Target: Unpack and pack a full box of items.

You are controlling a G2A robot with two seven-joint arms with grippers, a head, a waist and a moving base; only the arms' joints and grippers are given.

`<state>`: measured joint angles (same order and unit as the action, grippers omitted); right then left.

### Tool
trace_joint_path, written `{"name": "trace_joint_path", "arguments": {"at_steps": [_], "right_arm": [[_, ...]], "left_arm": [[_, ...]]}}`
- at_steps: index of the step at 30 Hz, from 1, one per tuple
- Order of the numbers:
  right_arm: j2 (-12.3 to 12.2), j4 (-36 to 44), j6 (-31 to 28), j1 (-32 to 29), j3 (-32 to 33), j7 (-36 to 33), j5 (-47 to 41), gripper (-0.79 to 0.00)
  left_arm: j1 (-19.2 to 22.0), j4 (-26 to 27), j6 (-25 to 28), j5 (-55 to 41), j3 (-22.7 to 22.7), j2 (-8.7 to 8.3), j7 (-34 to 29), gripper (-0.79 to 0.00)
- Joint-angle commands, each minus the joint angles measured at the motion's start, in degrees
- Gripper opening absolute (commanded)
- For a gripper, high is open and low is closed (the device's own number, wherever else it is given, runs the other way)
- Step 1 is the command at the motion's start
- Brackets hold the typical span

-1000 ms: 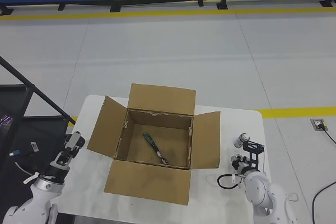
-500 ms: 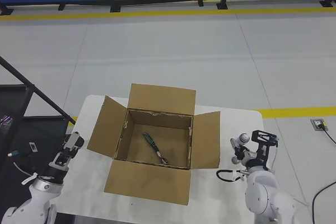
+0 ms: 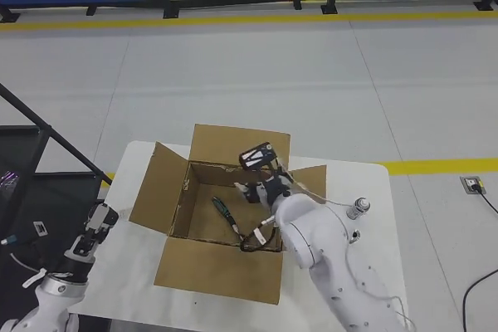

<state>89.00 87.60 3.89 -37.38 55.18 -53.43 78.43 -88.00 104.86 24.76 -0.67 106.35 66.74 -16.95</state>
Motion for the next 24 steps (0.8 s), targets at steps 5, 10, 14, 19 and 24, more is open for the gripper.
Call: {"name": "trace_joint_path", "arguments": {"at_steps": [5, 10, 14, 19, 24], "right_arm": [[6.0, -28.1, -1.9, 16.1, -11.6, 0.0, -11.1, 0.000], [10.7, -42.2, -3.7, 22.4, -16.8, 0.4, -17.4, 0.000], [13.8, -50.4, -4.5, 24.9, -19.4, 0.4, -20.1, 0.000], [16.9, -58.3, -4.0, 25.8, -21.1, 1.9, -22.4, -0.249], [19.3, -65.0, -3.5, 26.1, -21.6, 4.3, -24.1, -0.397]], "left_arm": [[-1.1, 0.2, 0.5, -1.1, 0.9, 0.01, 0.3, 0.000], [-1.2, 0.0, 0.4, -1.5, 1.4, -0.04, 0.1, 0.000], [-0.8, -0.2, 0.3, -1.7, 1.6, -0.08, -0.2, 0.000], [-0.3, -0.6, 0.1, -1.9, 1.5, -0.13, -0.5, 0.000], [0.2, -0.9, 0.0, -1.8, 1.3, -0.17, -0.7, 0.000]]}}
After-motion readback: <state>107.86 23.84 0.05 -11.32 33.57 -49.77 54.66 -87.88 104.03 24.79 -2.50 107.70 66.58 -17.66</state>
